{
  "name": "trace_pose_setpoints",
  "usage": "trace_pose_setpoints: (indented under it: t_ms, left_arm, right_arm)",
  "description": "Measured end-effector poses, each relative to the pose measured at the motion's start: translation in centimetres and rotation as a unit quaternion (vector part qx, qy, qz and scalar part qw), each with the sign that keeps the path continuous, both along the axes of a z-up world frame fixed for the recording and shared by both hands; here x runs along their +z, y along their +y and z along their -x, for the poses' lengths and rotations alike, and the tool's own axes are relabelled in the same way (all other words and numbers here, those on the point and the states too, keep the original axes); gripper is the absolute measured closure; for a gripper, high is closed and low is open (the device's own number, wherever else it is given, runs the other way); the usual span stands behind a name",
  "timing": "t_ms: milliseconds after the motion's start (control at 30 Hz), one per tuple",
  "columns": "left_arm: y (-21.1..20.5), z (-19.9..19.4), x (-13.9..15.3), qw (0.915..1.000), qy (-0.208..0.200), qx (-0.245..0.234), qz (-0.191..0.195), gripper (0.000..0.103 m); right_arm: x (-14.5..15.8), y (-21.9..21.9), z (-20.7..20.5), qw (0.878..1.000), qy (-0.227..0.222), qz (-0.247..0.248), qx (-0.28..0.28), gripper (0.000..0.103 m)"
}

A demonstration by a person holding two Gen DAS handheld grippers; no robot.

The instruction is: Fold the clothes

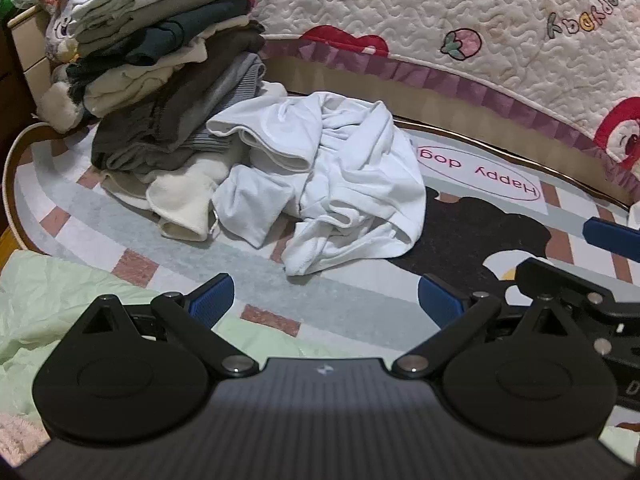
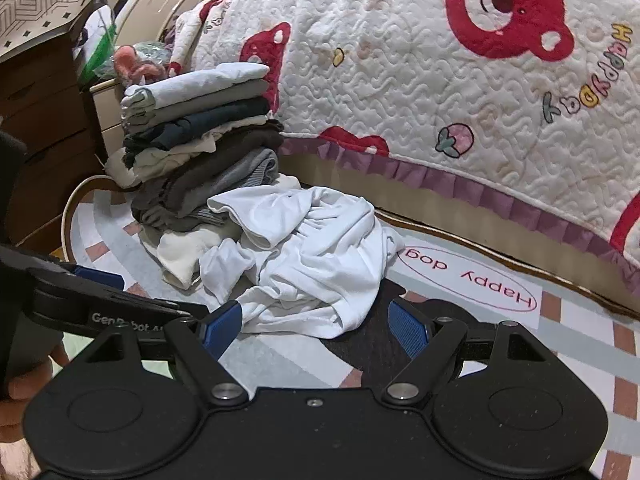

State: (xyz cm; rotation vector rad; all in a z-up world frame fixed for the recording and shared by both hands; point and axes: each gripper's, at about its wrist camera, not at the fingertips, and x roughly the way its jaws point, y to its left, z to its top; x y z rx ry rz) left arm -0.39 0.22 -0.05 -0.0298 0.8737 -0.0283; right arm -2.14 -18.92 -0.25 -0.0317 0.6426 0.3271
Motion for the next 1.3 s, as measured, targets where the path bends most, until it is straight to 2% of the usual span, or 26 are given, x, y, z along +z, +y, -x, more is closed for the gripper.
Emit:
trace_pose_setpoints:
  t_ms: [867,1300]
  left_arm:
    - [0.1,-0.3,-0.9,0.9998,0.018,-0.008,0.002,0.003]
    - [0.6,-1.2,-2.0,0.9993,0.035,-0.005,0.009,0.002]
  right_arm:
    - [-0.9,0.0,-0.1,1.0,0.023,-0.013,-0.004,0.019]
    - [-2.7,-0.1,-0.5,0.998,0.053,-0.043,-0.019,0.018]
